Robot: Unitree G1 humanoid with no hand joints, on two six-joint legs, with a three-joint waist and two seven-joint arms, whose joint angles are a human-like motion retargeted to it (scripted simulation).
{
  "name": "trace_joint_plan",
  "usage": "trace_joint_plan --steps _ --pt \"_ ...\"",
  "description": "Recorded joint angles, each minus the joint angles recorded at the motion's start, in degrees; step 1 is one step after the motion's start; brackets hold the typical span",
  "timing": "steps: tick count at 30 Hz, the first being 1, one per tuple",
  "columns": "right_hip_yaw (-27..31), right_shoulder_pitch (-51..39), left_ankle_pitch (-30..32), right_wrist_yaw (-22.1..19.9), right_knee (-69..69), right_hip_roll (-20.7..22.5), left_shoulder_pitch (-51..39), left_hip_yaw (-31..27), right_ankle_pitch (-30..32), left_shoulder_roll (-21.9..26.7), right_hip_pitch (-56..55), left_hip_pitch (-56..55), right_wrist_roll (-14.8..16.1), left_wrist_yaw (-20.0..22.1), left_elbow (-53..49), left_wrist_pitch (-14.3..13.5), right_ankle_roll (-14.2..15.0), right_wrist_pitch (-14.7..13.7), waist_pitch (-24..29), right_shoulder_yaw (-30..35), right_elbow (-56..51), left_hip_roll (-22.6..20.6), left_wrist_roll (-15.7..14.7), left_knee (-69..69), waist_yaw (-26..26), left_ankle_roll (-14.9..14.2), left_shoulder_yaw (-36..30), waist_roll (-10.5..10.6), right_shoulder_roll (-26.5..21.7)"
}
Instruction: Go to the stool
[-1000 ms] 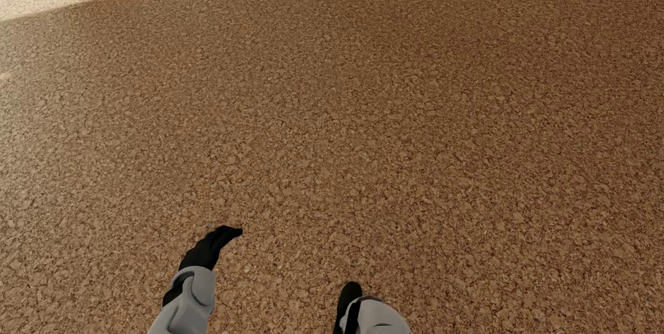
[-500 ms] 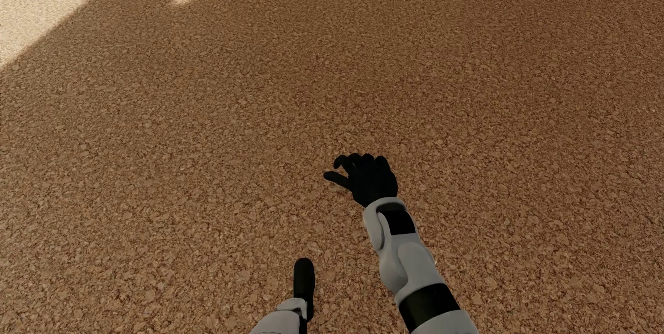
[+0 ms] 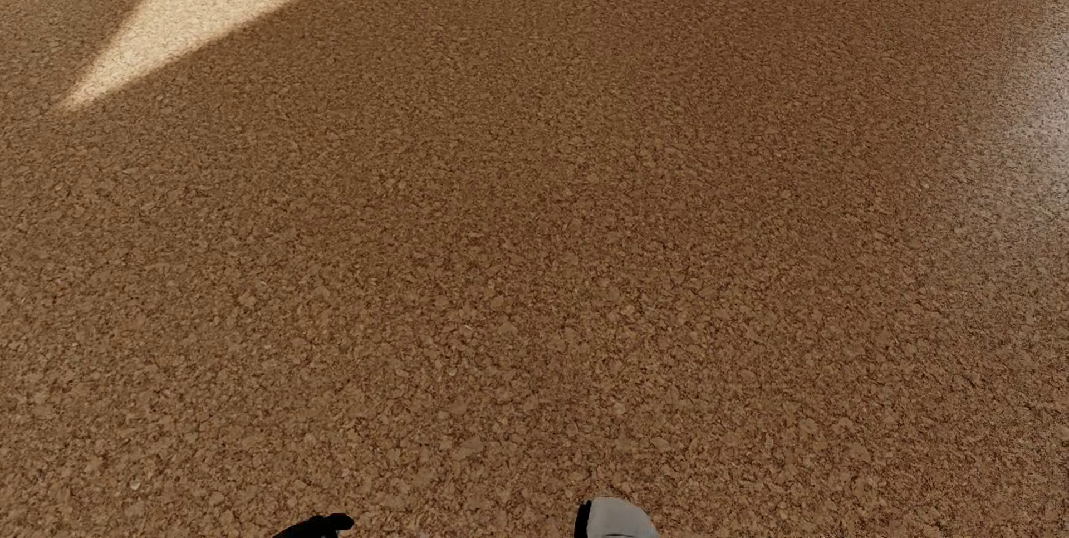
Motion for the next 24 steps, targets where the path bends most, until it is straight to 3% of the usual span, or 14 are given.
trace_joint_plan --steps 2,3,4,5,6,7,9,10,14,15,18,21,23,24 --pt "-4.6 4.6 -2.0 -1.7 -21.0 -0.6 -3.9 1.8 1.2 0.9 -2.9 4.9 7.1 2.4 -3.5 -2.2 0.0 3.5 -0.2 -7.0 -2.1 -0.7 -4.3 -3.7 -1.4 -1.0 1.8 -0.5 1.7" --pt "-6.6 5.8 -2.8 -3.3 -35.9 1.2 -5.6 2.8 2.4 1.5 -1.9 7.6 7.9 3.0 -5.2 -2.9 -0.8 5.8 -0.4 -8.2 -2.6 -1.3 -5.5 -6.0 -1.7 -1.6 1.8 -0.7 2.4" --pt "-8.0 6.9 -3.1 -4.5 -50.4 3.5 -7.2 3.7 2.2 2.0 -0.7 10.5 7.7 3.5 -6.8 -3.3 2.4 8.1 -0.5 -8.5 -2.7 -2.0 -6.2 -8.7 -1.9 -2.2 1.6 -0.8 3.3" --pt "-7.7 7.6 -4.0 -4.5 -58.4 5.2 -8.8 4.6 -0.8 2.2 -1.3 13.3 6.6 3.2 -7.7 -3.2 5.6 9.0 -0.6 -7.9 -2.9 -2.8 -6.5 -10.6 -2.1 -2.9 1.3 -0.9 4.0" --pt "-8.8 8.0 -5.2 -3.4 -58.7 5.6 -9.7 6.0 -1.8 2.4 -2.3 15.9 5.3 3.5 -8.4 -2.9 5.5 8.6 -0.6 -7.3 -3.0 -3.5 -6.4 -11.7 -2.0 -3.5 1.0 -0.9 4.6" --pt "-13.4 8.1 -6.6 -1.7 -55.5 4.8 -9.9 7.6 -0.3 2.3 -1.3 18.4 3.1 3.6 -9.0 -3.1 4.5 7.9 -0.7 -6.5 -2.9 -4.0 -6.7 -11.2 -1.8 -4.2 1.1 -0.9 4.9" --pt "-17.3 8.2 -4.9 0.6 -47.0 3.4 -8.8 8.3 -0.5 1.7 0.2 22.4 1.7 2.5 -9.5 -3.5 -7.1 7.0 -0.5 -8.7 -4.8 -3.3 -6.3 -8.2 -2.5 -5.1 0.1 0.2 7.7" --pt "-18.6 8.5 -0.8 -0.4 -45.4 3.1 -7.8 7.6 2.9 1.1 2.2 23.1 1.9 2.7 -9.1 -3.8 -11.7 7.7 -0.6 -11.2 -6.6 -1.9 -5.4 -4.1 -3.0 -4.6 -0.9 1.1 10.0" --pt "-16.3 2.6 20.8 -6.6 -39.3 9.3 0.6 -0.1 -2.2 -1.2 8.7 7.7 3.4 1.1 -7.9 -2.2 -13.0 10.9 -0.4 -16.7 -5.9 7.5 -6.0 36.6 -2.7 -2.6 1.5 5.0 16.7" --pt "-14.9 -0.4 17.3 -7.4 -40.3 11.9 2.7 -3.9 -3.6 -1.5 11.6 2.1 1.9 0.0 -7.1 -1.2 -13.0 11.0 -0.3 -15.6 -4.2 8.0 -6.1 44.5 -2.0 -2.4 2.2 5.7 16.5" --pt "-7.2 -9.9 15.0 -8.3 -45.3 19.2 9.1 -9.8 -6.1 -2.8 20.9 -12.1 -3.5 -1.6 -4.9 1.1 -12.9 5.3 -0.6 -9.8 -2.8 12.0 -6.1 52.8 0.5 0.9 5.0 6.7 13.7" --pt "4.5 -19.1 13.3 -5.9 -47.2 24.2 15.5 -7.6 -9.5 -5.4 28.2 -20.6 -5.0 -0.8 -5.7 1.5 -12.7 -5.2 -0.9 -2.7 -9.3 15.5 -7.7 38.1 3.2 5.9 8.3 7.5 9.5" --pt "10.5 -23.7 15.4 -5.7 -48.0 26.0 18.2 -4.3 -12.0 -6.9 32.1 -22.1 -5.7 -0.9 -5.9 0.8 -12.6 -7.9 -0.8 1.2 -16.2 12.9 -7.5 14.7 3.9 4.5 8.4 8.1 6.2" --pt "12.5 -25.0 17.2 -6.2 -48.8 26.3 18.7 -5.2 -13.0 -7.4 34.0 -21.5 -5.6 -1.7 -5.8 0.9 -12.6 -7.9 -0.8 2.3 -19.7 9.2 -7.0 -0.1 4.0 1.8 8.0 8.4 4.8"
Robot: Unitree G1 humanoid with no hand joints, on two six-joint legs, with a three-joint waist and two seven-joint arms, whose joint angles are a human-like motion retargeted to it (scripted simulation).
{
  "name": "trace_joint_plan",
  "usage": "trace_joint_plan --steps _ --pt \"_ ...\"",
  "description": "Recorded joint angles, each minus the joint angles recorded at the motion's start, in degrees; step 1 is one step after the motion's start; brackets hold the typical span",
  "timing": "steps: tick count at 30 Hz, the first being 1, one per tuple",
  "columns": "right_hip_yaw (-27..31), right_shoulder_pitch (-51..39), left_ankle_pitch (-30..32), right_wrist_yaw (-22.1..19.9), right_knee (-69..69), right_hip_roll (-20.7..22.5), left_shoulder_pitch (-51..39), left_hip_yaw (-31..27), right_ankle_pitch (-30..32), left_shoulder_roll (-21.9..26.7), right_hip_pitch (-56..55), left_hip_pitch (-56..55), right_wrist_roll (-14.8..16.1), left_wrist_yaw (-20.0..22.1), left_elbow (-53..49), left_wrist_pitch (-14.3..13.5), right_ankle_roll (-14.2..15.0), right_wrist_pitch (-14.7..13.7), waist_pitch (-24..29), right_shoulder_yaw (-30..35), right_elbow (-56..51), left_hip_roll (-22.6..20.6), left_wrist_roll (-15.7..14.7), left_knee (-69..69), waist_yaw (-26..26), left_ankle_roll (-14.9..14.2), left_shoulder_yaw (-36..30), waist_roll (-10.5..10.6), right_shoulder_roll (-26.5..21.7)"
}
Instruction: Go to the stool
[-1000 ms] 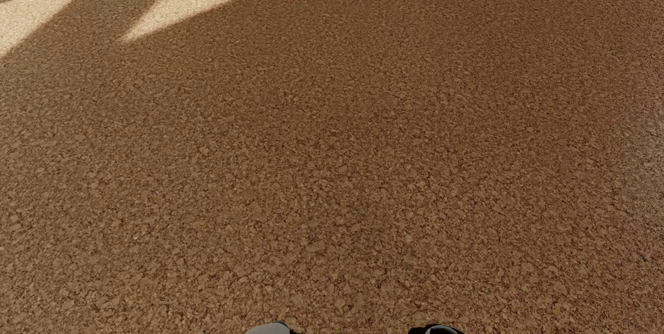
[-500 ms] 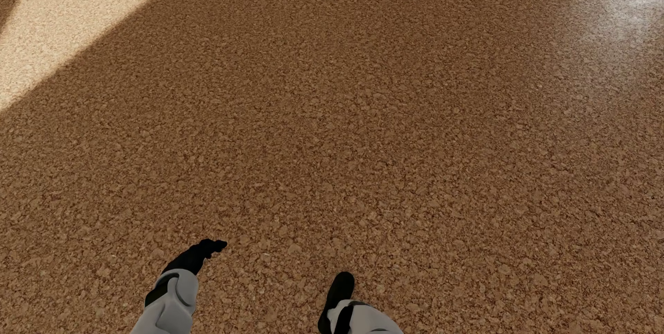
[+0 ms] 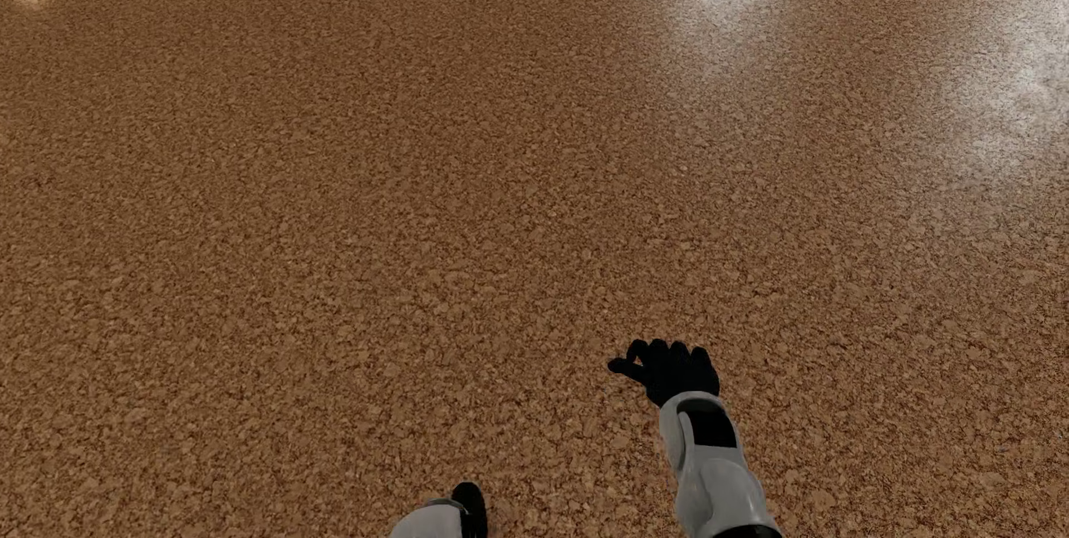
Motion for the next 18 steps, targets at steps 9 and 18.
trace_joint_plan --steps 9,18 --pt "2.8 0.6 -3.0 3.7 23.9 -2.4 1.7 -5.7 14.1 -1.5 8.3 -0.3 4.5 6.6 -5.4 0.9 8.9 13.7 0.6 3.8 19.5 -11.1 -6.0 7.1 2.3 -1.1 9.7 -3.2 -1.1" --pt "-11.7 25.3 -19.1 -1.4 44.2 -24.6 -17.3 9.6 13.5 7.0 -35.8 22.3 14.6 2.7 3.8 -0.6 12.0 14.9 0.6 -8.0 13.0 -6.8 3.5 0.2 -4.1 -2.6 -4.5 -8.6 -0.2"
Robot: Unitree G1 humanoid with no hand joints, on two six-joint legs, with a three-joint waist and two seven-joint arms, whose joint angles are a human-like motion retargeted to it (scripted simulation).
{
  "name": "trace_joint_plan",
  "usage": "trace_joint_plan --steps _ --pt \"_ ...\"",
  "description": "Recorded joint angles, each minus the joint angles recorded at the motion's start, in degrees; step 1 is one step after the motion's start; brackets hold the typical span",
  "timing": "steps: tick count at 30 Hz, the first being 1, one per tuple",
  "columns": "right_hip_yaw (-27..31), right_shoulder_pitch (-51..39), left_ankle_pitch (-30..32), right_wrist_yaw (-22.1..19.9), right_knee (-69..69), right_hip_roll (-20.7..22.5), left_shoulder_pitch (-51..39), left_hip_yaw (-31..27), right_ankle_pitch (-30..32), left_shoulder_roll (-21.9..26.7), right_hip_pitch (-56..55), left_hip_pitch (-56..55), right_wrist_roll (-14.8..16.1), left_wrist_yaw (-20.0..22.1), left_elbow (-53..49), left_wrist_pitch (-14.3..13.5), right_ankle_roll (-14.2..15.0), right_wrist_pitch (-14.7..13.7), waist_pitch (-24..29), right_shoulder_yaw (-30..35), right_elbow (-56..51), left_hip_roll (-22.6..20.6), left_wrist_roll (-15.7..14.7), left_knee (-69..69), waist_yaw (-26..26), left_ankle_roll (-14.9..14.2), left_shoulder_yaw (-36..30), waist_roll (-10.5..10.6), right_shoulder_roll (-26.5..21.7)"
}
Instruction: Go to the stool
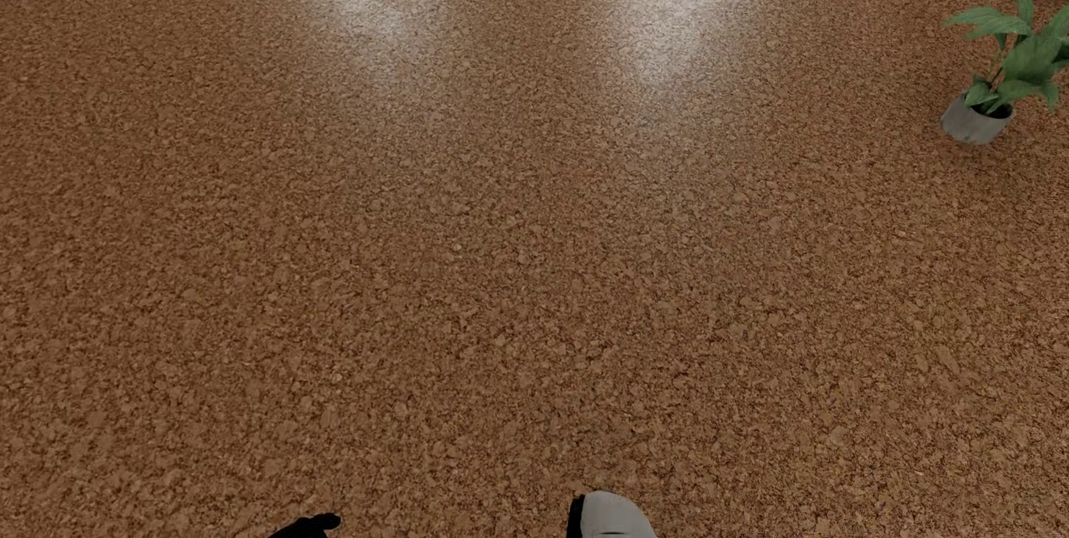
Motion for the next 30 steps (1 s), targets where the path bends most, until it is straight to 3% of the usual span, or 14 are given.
trace_joint_plan --steps 3,5,6,8,11,13,14,18,21,24,25,27,29,30 --pt "-7.2 2.1 -2.9 1.8 -38.1 2.5 -7.7 3.2 4.0 3.8 -0.7 7.1 1.1 2.5 -3.1 -1.6 1.0 2.8 -0.1 -1.0 3.3 -1.1 -2.5 -5.4 -1.6 -1.3 -1.0 -0.2 0.4" --pt "-0.2 3.1 -4.0 6.3 -54.8 7.6 -12.1 4.3 0.2 4.5 -1.7 12.8 -3.8 3.4 -4.3 -1.6 3.2 2.2 0.0 1.0 5.8 -2.6 -4.6 -9.7 -2.3 -2.4 -1.4 0.3 0.0" --pt "0.7 3.0 -4.8 8.6 -53.3 8.9 -13.1 5.6 0.5 4.6 -2.5 16.0 -7.8 4.4 -5.1 -1.3 3.6 0.4 0.1 3.0 7.0 -3.1 -5.9 -11.0 -2.4 -3.2 -1.0 0.6 -0.8" --pt "0.3 1.9 -4.4 12.0 -43.7 10.3 -12.7 7.0 4.5 4.7 -3.1 21.0 -12.9 5.0 -7.6 -2.2 -1.9 -2.3 0.3 3.2 7.5 -2.4 -7.8 -9.4 -2.8 -4.8 -1.5 1.5 -0.5" --pt "-2.9 0.9 9.7 7.2 -33.5 11.2 -9.6 5.3 5.3 4.0 0.3 21.0 -11.7 5.2 -9.1 -2.1 -7.6 -1.0 0.8 -3.7 4.9 3.9 -5.9 7.1 -3.4 -2.5 -5.4 4.6 5.1" --pt "-3.0 -2.8 21.5 6.0 -31.4 13.9 -6.0 0.3 -0.3 2.4 4.9 11.9 -11.9 3.7 -10.1 -0.4 -7.3 -0.3 1.4 -4.1 6.5 9.9 -4.7 29.7 -2.0 -1.1 -5.9 7.1 7.3" --pt "-2.5 -5.7 20.9 6.7 -32.3 15.5 -3.9 -4.3 -2.1 1.4 8.4 5.7 -13.8 2.7 -10.4 0.6 -7.0 -0.9 1.6 -1.9 8.1 10.0 -5.1 38.8 -1.1 1.2 -5.4 8.1 7.3" --pt "1.2 -19.4 17.0 7.2 -39.7 18.5 5.1 -14.6 -7.2 -1.6 23.1 -15.7 -23.2 -2.0 -10.6 0.8 -5.4 -7.8 1.5 10.6 9.1 8.3 -8.4 50.1 2.2 1.3 -1.6 9.0 4.7" --pt "4.2 -27.8 17.0 3.4 -42.4 19.7 10.2 -14.1 -12.0 -1.9 31.6 -24.9 -16.6 -3.7 -8.5 1.1 -4.1 -12.2 1.5 12.9 2.5 10.1 -8.2 31.8 4.3 2.3 0.9 8.9 4.1" --pt "5.2 -31.8 19.4 -0.6 -46.6 20.3 12.9 -15.1 -16.1 -3.7 39.2 -23.7 -8.1 -2.3 -4.1 2.7 -3.5 -11.7 1.7 13.9 -5.1 5.8 -6.7 -10.1 5.3 0.9 2.5 9.0 2.1" --pt "4.9 -31.8 17.1 -1.4 -46.5 20.1 13.6 -16.9 -17.9 -3.9 41.3 -23.9 -6.2 -3.3 -2.8 2.6 -3.2 -11.1 1.9 14.8 -7.1 3.4 -4.9 -18.7 5.3 -3.2 1.7 9.0 1.1" --pt "2.8 -29.2 17.8 -3.0 -45.9 19.0 14.5 -13.5 -21.3 -4.4 46.0 -25.3 -3.0 -6.9 -1.2 1.3 -1.9 -9.2 2.3 15.0 -10.0 0.4 -2.1 -17.2 5.3 -2.8 0.8 8.6 -1.0" --pt "1.7 -25.4 16.2 -1.9 -42.3 17.6 16.6 -8.9 -18.8 -5.4 50.2 -25.1 -2.4 -6.8 -2.7 2.1 -0.4 -6.9 2.1 15.9 -8.9 1.0 0.3 -5.3 6.3 1.1 2.7 7.7 -1.9" --pt "2.3 -23.7 22.0 -0.6 -39.7 16.3 18.4 -6.8 -14.9 -7.6 51.3 -23.6 -3.7 -3.2 -5.4 2.9 0.0 -5.6 1.7 16.7 -6.5 1.6 -1.8 -2.9 6.9 5.8 6.8 7.0 -2.1"
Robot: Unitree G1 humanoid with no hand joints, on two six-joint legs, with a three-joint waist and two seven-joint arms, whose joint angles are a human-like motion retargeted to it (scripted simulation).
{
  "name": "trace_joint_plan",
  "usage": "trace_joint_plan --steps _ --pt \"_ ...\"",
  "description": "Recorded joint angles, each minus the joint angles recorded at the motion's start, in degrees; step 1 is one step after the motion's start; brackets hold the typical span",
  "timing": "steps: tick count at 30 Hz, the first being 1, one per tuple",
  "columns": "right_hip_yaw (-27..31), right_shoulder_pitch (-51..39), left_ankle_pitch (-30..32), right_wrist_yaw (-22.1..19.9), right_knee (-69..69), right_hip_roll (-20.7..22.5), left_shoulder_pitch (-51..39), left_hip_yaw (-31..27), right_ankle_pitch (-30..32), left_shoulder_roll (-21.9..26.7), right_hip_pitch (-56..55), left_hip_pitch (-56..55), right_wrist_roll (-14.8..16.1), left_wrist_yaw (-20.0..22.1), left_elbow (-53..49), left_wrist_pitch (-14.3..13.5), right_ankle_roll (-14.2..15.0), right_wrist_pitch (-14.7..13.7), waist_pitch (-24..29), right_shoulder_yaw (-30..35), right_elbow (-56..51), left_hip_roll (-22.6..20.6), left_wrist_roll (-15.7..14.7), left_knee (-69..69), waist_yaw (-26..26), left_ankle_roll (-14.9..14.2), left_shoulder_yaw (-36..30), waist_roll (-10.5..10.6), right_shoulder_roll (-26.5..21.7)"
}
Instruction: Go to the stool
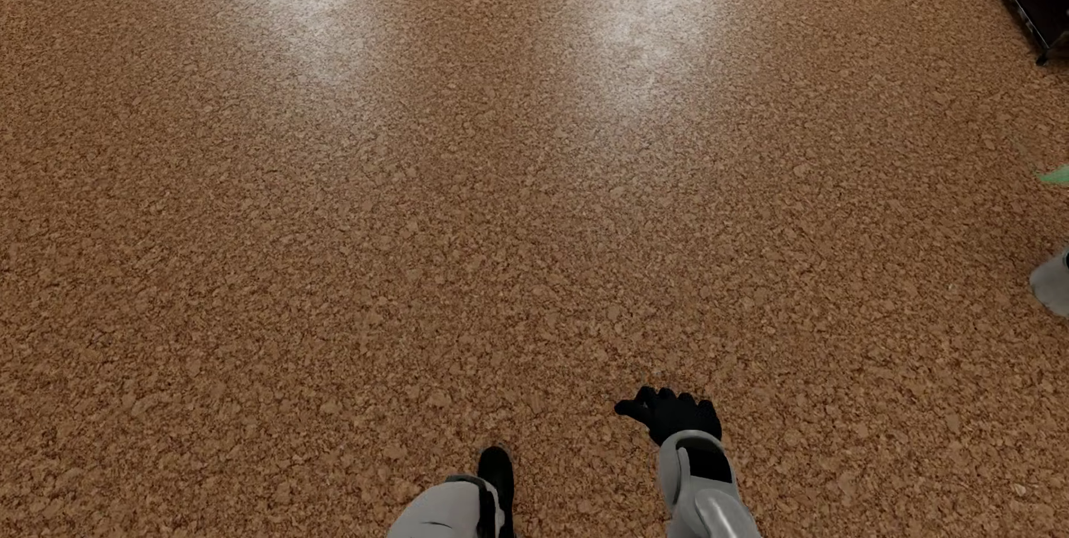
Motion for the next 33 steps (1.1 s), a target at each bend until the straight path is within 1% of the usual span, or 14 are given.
trace_joint_plan --steps 1,4,6,8,10,13,14,16,20,22,24,27,30,33 --pt "-0.5 2.3 -1.3 0.8 6.2 -1.6 1.5 1.1 5.6 -2.0 -0.9 -0.4 -1.8 3.7 -1.8 0.3 -1.1 2.2 -0.2 -0.2 3.0 0.2 -2.7 5.1 0.4 1.7 3.7 -0.9 0.1" --pt "-0.6 9.7 -12.3 6.4 38.8 -9.5 0.3 3.3 22.8 -3.5 -14.1 3.5 -3.9 7.4 1.2 4.3 6.3 8.7 -0.3 -4.1 15.3 -1.4 -7.3 12.8 -0.4 0.7 8.1 -4.3 2.2" --pt "3.1 12.6 -16.1 15.3 53.7 -12.6 -3.9 4.7 18.2 -1.0 -26.7 10.1 -8.8 2.6 5.8 5.6 3.9 5.4 -0.5 -0.9 21.3 -2.5 -2.3 10.5 -1.8 -0.4 3.0 -6.1 0.5" --pt "4.8 17.0 -18.4 17.4 57.6 -14.6 -8.6 4.8 17.8 2.3 -37.6 17.2 -14.7 -0.5 7.5 1.2 3.1 -1.5 -0.9 1.1 19.6 -3.6 4.2 6.2 -4.1 -1.4 -3.4 -7.0 -2.1" --pt "4.8 23.0 -21.0 15.2 51.0 -15.8 -13.8 4.1 16.8 4.0 -46.2 24.0 -12.1 0.7 6.6 -3.3 1.4 -1.7 -1.4 -6.8 13.7 -4.6 5.2 2.4 -6.6 -2.5 -6.1 -7.3 -0.1" --pt "2.9 27.1 -25.6 7.9 22.3 -14.6 -21.3 4.8 17.5 6.3 -52.5 33.1 -0.9 3.0 1.8 -7.0 -0.9 0.5 -1.7 -20.2 8.3 -5.6 0.2 -2.1 -9.3 -4.3 -7.5 -7.1 6.0" --pt "2.2 26.9 -26.3 6.3 6.5 -12.4 -23.4 5.6 20.4 7.1 -51.5 36.5 0.9 4.0 0.3 -7.2 1.3 1.1 -1.8 -22.4 7.9 -6.0 -1.6 -4.8 -9.7 -4.9 -7.8 -6.9 7.5" --pt "4.5 25.0 -27.4 7.7 -15.6 -6.3 -26.6 7.6 17.6 8.4 -50.8 43.3 -2.2 6.6 -1.9 -7.1 6.1 2.0 -2.0 -21.9 9.0 -7.3 -3.6 -9.2 -10.1 -5.9 -8.2 -6.5 7.5" --pt "-5.1 18.4 -22.1 14.0 0.7 -6.4 -29.6 8.2 25.4 8.9 -52.7 51.1 -15.5 4.5 0.2 -3.4 -8.1 0.3 -1.4 -19.9 13.7 -5.3 -3.5 -1.8 -11.1 -6.6 -12.1 -4.1 5.4" --pt "-8.9 17.3 -9.4 10.7 11.2 -7.8 -29.8 5.8 19.1 8.7 -51.4 46.8 -15.6 1.4 2.0 -2.1 -9.5 1.6 -0.9 -24.2 12.1 1.0 0.7 17.0 -11.4 -6.7 -17.7 -1.5 7.2" --pt "-10.2 13.3 0.1 6.4 12.5 -5.2 -26.1 2.6 13.1 8.1 -46.0 36.0 -13.5 0.3 -1.0 -2.0 -9.1 3.8 -0.4 -26.1 13.6 8.4 0.5 39.7 -10.2 -7.0 -17.6 0.8 9.3" --pt "-8.3 4.7 -5.1 3.8 5.2 -0.6 -16.4 -5.3 10.1 5.9 -34.9 16.0 -18.9 5.2 -7.6 -4.5 -8.0 -0.2 -0.1 -17.9 15.6 10.2 -6.2 55.2 -6.9 -3.8 -11.7 2.3 8.2" --pt "-3.7 -3.8 -4.8 1.3 -1.9 2.7 -8.6 -8.1 7.6 4.8 -25.0 2.1 -16.0 5.9 -8.1 -3.0 -7.4 -8.6 -0.8 -13.0 10.9 9.2 -10.0 45.3 -3.4 -3.4 -6.9 2.2 7.5" --pt "0.0 -10.8 -2.3 -0.5 -6.3 5.4 -4.1 -4.2 2.8 4.7 -15.9 0.5 -12.9 5.0 -3.0 0.0 -6.9 -10.7 -1.2 -7.3 3.9 7.6 -8.8 10.1 -1.4 -3.4 -5.5 2.6 4.2"
